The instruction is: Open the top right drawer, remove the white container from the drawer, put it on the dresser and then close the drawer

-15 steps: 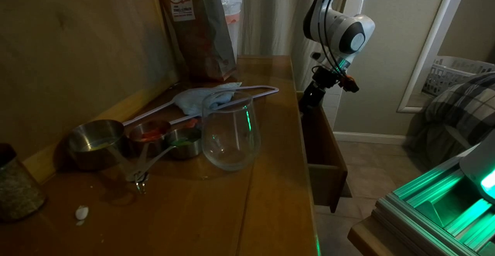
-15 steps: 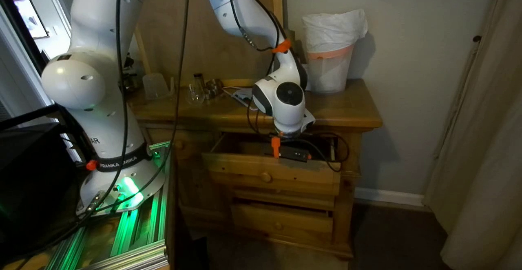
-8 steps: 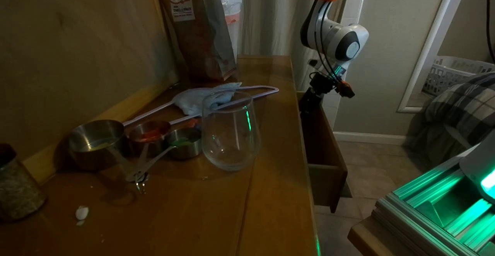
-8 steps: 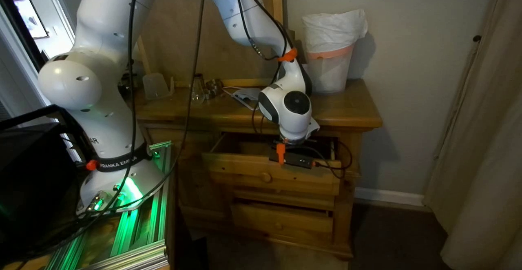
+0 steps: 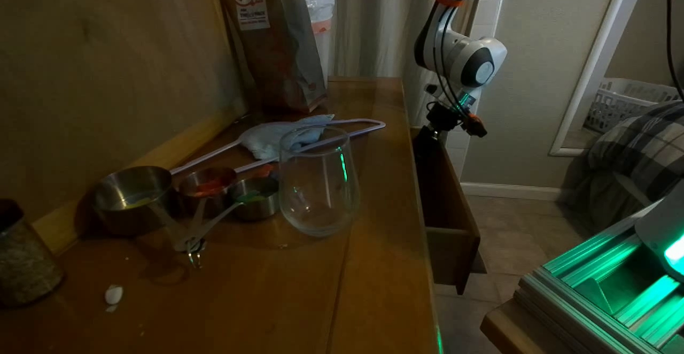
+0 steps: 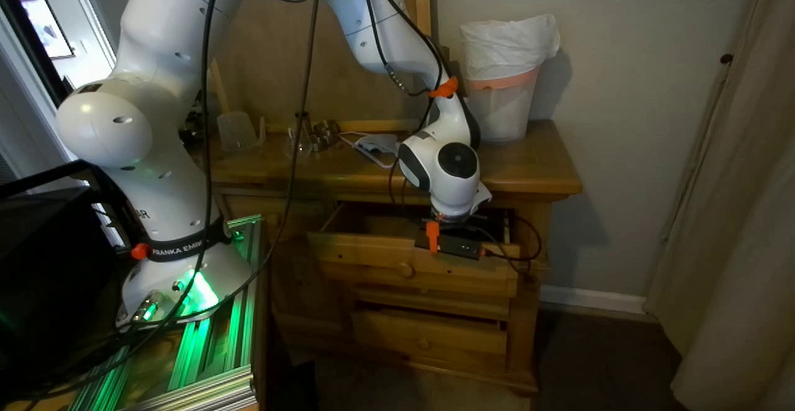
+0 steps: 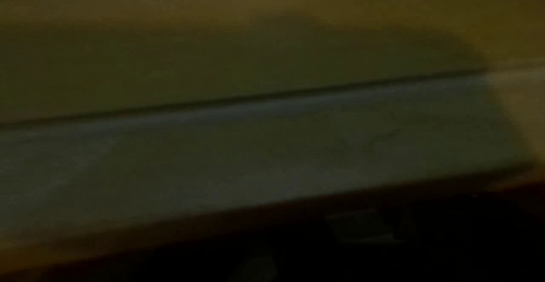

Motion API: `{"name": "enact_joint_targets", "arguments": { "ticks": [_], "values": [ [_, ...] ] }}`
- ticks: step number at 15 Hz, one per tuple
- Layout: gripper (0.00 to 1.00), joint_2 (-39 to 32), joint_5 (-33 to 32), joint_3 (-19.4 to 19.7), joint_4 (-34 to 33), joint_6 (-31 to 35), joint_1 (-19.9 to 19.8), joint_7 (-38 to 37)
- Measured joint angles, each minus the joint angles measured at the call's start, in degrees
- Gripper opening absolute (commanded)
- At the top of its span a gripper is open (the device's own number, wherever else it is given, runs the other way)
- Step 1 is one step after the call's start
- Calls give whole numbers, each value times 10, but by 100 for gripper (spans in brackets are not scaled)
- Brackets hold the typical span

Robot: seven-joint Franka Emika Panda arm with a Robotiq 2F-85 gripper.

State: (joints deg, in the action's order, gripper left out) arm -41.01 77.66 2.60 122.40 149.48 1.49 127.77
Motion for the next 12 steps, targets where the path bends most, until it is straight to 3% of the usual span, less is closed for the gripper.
{"name": "enact_joint_targets", "arguments": {
  "ticks": [6,12],
  "values": [
    [20,23,-4,-1,12,8,1,-2],
    [20,135,-5,10,90,71,28,-9]
  ]
}}
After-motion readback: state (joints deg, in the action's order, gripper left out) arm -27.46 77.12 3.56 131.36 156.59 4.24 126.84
